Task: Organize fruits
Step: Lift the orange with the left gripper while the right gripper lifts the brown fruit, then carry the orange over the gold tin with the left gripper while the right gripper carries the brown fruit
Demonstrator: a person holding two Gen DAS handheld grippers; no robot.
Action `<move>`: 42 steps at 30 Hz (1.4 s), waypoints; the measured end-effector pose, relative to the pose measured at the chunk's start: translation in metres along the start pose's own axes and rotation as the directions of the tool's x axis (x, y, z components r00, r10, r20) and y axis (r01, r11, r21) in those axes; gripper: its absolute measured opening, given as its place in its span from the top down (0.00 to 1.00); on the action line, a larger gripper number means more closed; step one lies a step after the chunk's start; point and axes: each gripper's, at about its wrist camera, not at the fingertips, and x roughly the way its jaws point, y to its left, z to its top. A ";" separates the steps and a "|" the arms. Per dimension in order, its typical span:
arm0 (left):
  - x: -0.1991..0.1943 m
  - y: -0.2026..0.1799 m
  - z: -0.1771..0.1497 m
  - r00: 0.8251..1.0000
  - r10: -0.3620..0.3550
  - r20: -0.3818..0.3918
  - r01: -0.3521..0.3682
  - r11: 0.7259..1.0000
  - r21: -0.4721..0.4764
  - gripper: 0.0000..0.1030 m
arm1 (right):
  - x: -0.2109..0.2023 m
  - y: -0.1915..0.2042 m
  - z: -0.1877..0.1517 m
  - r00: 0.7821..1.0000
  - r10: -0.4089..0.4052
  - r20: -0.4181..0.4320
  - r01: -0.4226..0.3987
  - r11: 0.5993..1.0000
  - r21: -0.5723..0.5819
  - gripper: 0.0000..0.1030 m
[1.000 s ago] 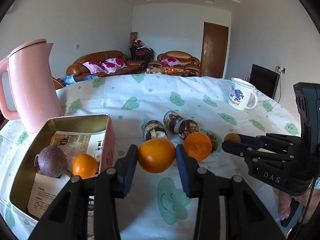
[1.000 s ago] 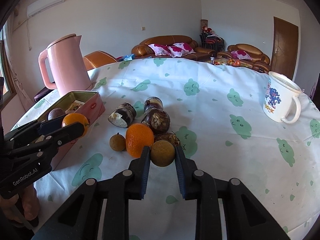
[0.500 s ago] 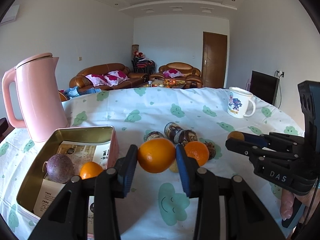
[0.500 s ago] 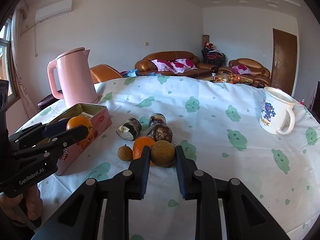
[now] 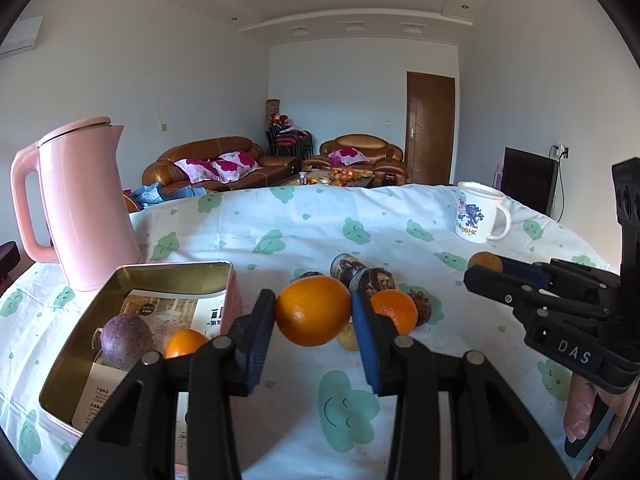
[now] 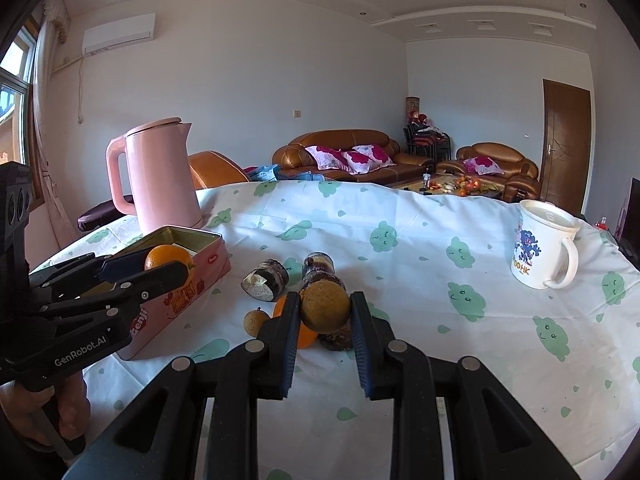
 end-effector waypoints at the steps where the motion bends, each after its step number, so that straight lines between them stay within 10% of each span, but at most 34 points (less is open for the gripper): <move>1: -0.001 0.000 0.000 1.000 0.001 0.002 -0.001 1.000 0.001 0.60 | -0.002 0.000 0.000 1.000 0.000 0.008 0.000 1.000 -0.002 0.74; 42: -0.018 -0.005 -0.001 0.996 0.028 0.085 -0.030 0.999 0.020 0.61 | -0.032 0.007 -0.005 0.988 -0.020 0.156 0.026 0.999 -0.036 0.74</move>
